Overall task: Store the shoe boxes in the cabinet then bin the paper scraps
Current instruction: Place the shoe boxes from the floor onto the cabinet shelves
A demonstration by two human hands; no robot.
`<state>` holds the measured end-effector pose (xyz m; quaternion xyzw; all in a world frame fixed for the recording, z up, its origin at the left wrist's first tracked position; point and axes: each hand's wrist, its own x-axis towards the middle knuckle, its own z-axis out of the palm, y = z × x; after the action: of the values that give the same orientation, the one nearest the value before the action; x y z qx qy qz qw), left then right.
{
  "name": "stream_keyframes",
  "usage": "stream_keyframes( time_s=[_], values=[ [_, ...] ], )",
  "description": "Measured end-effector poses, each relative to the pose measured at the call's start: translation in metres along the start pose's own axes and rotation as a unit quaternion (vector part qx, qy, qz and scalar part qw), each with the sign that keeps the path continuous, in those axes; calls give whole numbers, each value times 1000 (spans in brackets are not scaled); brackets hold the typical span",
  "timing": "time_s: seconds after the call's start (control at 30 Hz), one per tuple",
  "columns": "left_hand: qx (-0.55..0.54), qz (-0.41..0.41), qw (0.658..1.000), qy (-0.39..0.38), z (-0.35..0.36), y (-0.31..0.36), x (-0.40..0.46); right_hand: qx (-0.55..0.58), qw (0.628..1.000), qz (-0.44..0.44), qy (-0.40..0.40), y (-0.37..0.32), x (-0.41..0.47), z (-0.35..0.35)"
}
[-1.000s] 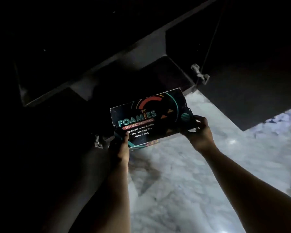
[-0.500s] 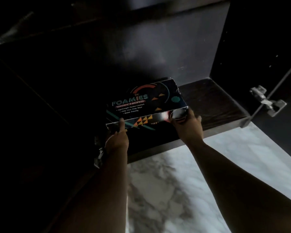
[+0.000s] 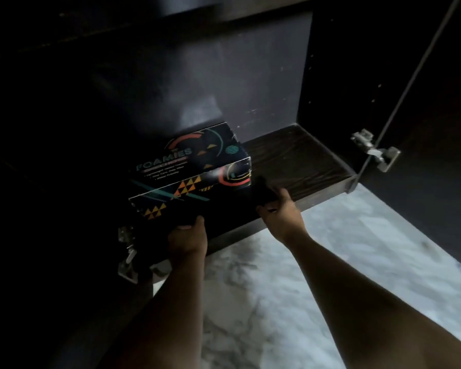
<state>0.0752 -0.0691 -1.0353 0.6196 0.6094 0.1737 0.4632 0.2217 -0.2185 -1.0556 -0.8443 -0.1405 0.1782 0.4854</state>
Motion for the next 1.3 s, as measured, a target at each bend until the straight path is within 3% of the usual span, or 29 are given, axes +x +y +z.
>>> stream_keyframes(
  time_s=[0.13, 0.33, 0.5, 0.6, 0.73, 0.9, 1.0, 1.13, 1.23, 1.3],
  values=[
    [75, 87, 990, -76, 32, 1, -50, -37, 999, 23, 23, 30, -36, -46],
    [201, 224, 934, -191, 87, 13, -159, -148, 986, 82, 15, 75, -129, -146],
    [294, 310, 834, -348, 133, 12, -277, -129, 964, 150, 179, 114, -220, -256],
    [338, 361, 754, -433, 161, 2, -356, -120, 921, 182, 322, 137, -282, -329],
    [323, 414, 668, -527, 190, -9, -464, -103, 826, 213, 512, 168, -367, -423],
    [324, 438, 554, -630, 206, -34, -561, -120, 733, 308, 594, 208, -476, -499],
    [317, 420, 531, -664, 218, -43, -601, -84, 691, 423, 580, 245, -533, -527],
    [291, 347, 523, -722, 237, -51, -639, 28, 718, 425, 551, 274, -571, -526],
    [250, 286, 560, -736, 245, -62, -653, 30, 709, 408, 575, 284, -578, -513],
    [211, 274, 614, -709, 249, -68, -650, 52, 698, 401, 590, 290, -579, -502]
  ],
)
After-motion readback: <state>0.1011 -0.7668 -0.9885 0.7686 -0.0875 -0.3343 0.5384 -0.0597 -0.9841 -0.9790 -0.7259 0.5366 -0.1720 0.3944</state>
